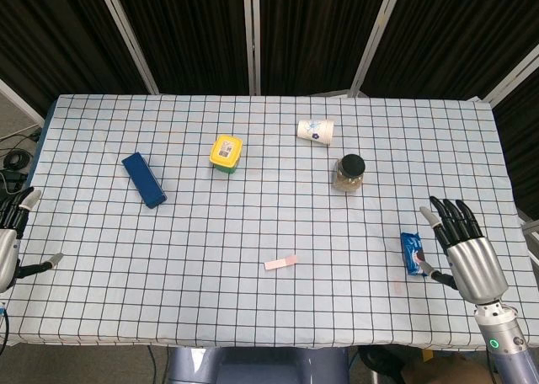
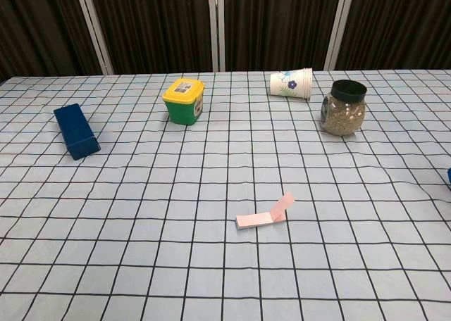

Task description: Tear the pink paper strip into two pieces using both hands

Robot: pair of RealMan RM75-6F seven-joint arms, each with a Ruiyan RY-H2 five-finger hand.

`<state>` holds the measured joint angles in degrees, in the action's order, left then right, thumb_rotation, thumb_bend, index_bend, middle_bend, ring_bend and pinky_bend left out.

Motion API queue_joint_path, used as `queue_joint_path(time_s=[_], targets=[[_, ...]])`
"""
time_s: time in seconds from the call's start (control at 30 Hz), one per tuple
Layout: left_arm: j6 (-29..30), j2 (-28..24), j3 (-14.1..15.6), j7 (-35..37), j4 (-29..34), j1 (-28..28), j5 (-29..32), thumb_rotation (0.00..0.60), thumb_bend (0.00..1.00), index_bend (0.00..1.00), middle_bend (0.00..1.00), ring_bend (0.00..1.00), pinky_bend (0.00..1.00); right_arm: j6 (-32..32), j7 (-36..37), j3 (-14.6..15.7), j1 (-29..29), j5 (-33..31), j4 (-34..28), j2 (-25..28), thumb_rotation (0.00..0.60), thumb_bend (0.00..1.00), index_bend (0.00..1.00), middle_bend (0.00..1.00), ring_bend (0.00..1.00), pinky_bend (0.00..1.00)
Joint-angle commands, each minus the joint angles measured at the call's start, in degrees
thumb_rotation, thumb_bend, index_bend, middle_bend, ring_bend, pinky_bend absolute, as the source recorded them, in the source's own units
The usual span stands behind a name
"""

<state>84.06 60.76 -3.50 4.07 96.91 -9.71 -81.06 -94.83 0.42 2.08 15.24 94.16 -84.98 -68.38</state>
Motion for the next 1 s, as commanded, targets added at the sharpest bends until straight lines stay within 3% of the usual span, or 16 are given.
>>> queue_joint_path(time_s=[0.03, 0.23, 0.5, 0.73, 1.0], targets=[[-0.17, 0.16, 0.02, -0.3, 0.1, 0.0, -0.26, 0.6, 0.0, 0.0, 0.0, 0.0, 0.0, 0.8, 0.05, -0.18, -0.22, -0.06, 0.21, -0.11, 0.6, 0.0, 0.12, 0.0, 0.0, 0.0], [-0.57, 0.15, -0.04, -0.62, 0.31, 0.14, -0.13, 0.6, 0.0, 0.0, 0.0, 0.0, 0.0, 5.1, 0.7, 0.64, 1.71, 2.57, 1.47, -0.43, 0.6, 0.0, 0.14, 0.0, 0.0, 0.0], [-0.75, -0.13, -0.68, -0.98, 0.96, 0.09, 0.11, 0.6, 0.0, 0.0, 0.0, 0.0, 0.0, 15.48, 6.12, 1.67, 11.51, 11.86, 4.88, -2.14, 0.6, 0.01, 0.32, 0.05, 0.0, 0.0], [-1.39, -0.16, -0.87, -1.76, 1.07, 0.07, 0.72, 0.6, 0.0, 0.0, 0.0, 0.0, 0.0, 19.8, 3.77, 1.23, 18.09, 18.54, 12.54, -8.7, 0.6, 0.18, 0.44, 0.1, 0.0, 0.0], [-2.03, -0.04, -0.91, -2.01, 0.86, 0.13, 1.09, 0.6, 0.0, 0.0, 0.0, 0.0, 0.0, 22.36, 4.33, 0.99, 21.59, 19.37, 19.78, -15.64, 0.6, 0.26, 0.46, 0.1, 0.0, 0.0]])
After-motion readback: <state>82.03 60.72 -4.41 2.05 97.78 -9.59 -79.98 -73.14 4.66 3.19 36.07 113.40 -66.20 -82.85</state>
